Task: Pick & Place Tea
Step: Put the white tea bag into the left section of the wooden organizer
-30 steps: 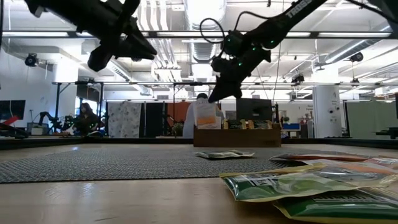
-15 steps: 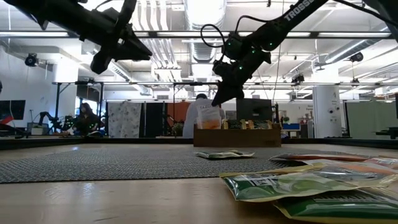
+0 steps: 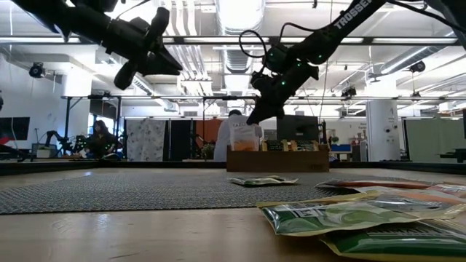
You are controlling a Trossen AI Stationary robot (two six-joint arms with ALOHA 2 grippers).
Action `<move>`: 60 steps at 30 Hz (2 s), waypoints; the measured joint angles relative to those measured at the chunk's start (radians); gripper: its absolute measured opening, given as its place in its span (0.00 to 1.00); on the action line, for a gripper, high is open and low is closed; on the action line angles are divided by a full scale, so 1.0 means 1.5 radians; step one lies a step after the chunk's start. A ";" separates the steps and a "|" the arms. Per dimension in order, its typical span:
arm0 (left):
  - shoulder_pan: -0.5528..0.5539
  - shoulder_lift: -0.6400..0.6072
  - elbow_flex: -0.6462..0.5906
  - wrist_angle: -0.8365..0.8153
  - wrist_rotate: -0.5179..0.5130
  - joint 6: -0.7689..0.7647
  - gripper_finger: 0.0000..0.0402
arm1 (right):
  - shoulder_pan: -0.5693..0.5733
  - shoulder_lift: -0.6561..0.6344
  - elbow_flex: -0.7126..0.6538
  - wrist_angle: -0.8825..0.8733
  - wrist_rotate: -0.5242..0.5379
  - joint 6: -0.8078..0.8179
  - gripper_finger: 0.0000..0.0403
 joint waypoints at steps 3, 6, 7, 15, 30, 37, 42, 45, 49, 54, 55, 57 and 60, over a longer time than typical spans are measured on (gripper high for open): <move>0.012 0.011 0.008 0.001 0.021 0.000 0.13 | 0.000 0.000 -0.011 0.018 -0.001 0.005 0.02; 0.014 0.021 0.016 0.001 0.024 0.002 0.13 | -0.001 0.000 -0.021 0.019 -0.012 0.006 0.02; 0.014 0.024 0.018 0.001 0.024 0.002 0.13 | -0.001 0.000 -0.025 0.019 -0.013 0.007 0.02; 0.014 0.040 0.030 0.002 0.025 0.011 0.13 | 0.000 0.000 -0.058 0.079 -0.012 0.007 0.02; 0.014 0.041 0.032 0.002 0.041 0.012 0.13 | 0.000 0.000 -0.105 0.153 0.022 -0.050 0.02; 0.014 0.041 0.032 0.002 0.041 0.012 0.13 | 0.000 0.000 -0.122 0.161 0.023 -0.053 0.02; 0.014 0.040 0.032 0.002 0.041 0.014 0.13 | 0.000 0.000 -0.125 0.161 0.024 -0.054 0.06; 0.014 0.040 0.032 0.001 0.040 0.018 0.13 | 0.000 0.000 -0.126 0.162 0.024 -0.057 0.10; 0.014 0.041 0.032 0.001 0.041 0.018 0.13 | 0.000 0.000 -0.125 0.162 0.025 -0.058 0.16; 0.015 0.049 0.032 0.001 0.067 0.017 0.13 | 0.000 -0.002 -0.110 0.163 0.025 -0.032 0.22; 0.015 0.050 0.032 0.001 0.074 0.016 0.13 | 0.000 -0.004 -0.105 0.163 0.025 -0.014 0.23; 0.015 0.052 0.032 0.000 0.084 0.016 0.13 | 0.000 -0.010 -0.092 0.159 0.025 0.021 0.24; 0.014 0.052 0.031 -0.002 0.095 0.016 0.13 | 0.000 -0.031 -0.075 0.136 0.025 0.060 0.25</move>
